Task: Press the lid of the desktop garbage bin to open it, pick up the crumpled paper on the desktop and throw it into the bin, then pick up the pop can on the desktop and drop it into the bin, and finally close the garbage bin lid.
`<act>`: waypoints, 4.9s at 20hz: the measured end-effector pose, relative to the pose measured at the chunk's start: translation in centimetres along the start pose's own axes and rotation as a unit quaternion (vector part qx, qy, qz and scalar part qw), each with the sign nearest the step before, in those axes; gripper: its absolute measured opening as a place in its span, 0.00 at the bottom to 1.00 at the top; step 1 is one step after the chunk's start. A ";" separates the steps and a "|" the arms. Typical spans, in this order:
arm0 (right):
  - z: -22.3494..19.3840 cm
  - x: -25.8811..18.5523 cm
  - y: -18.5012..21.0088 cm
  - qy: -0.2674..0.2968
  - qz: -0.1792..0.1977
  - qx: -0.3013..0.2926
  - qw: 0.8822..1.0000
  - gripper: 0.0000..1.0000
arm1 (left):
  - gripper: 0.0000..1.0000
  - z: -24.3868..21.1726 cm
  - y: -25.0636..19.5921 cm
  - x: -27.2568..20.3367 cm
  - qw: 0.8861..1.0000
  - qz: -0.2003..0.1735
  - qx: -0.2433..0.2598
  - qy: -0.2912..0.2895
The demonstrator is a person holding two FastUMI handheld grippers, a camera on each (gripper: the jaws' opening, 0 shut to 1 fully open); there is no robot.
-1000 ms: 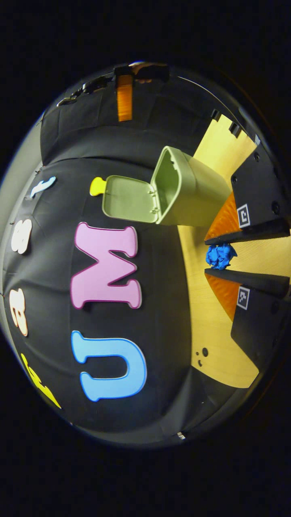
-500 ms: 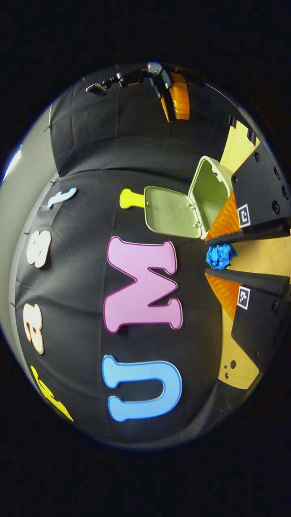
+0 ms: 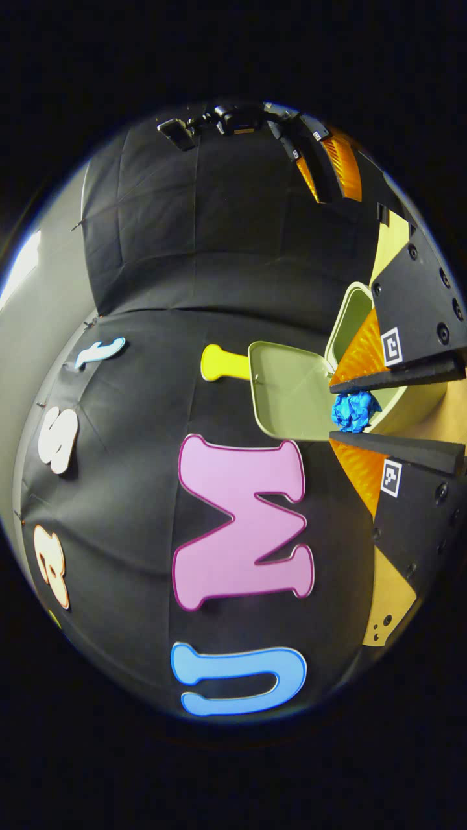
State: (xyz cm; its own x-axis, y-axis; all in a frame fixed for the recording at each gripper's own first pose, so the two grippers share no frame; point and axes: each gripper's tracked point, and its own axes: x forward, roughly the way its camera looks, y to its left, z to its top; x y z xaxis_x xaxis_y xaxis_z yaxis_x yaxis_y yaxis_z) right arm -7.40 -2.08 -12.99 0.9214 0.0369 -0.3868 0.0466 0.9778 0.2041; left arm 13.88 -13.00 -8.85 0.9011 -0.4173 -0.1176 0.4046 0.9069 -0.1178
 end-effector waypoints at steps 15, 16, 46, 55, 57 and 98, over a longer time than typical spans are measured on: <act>-3.7 -3.8 -3.2 0.016 -0.070 0.047 0.996 0.93 | 0.39 -7.4 -4.3 8.5 0.993 -0.067 0.018 0.091; -3.7 -3.8 -3.4 0.017 -0.073 0.046 0.996 0.93 | 0.39 -7.6 -4.3 8.6 0.993 -0.068 0.021 0.096; -12.6 0.6 7.9 0.133 0.106 -0.014 0.985 0.95 | 0.97 -7.2 0.2 -2.8 0.995 -0.001 0.029 0.099; -18.5 2.9 11.7 0.215 0.173 -0.080 0.958 0.96 | 0.97 -8.6 3.8 -9.4 0.991 0.065 0.014 0.113; -19.8 3.3 11.8 0.234 0.181 -0.084 0.951 0.95 | 0.97 -9.2 4.4 -11.2 0.990 0.080 0.004 0.118; -21.1 4.9 12.2 0.299 0.228 -0.127 0.918 0.86 | 0.98 -14.5 8.6 -20.5 0.967 0.184 -0.052 0.168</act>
State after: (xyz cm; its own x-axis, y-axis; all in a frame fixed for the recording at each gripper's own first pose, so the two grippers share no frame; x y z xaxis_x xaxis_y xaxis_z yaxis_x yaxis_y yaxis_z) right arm -10.43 14.42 -31.38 0.4425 0.4859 -0.7537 -0.4522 0.8467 0.2803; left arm -3.36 2.47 -21.75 0.8721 -0.0796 -0.4828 0.0331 0.9940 -0.1040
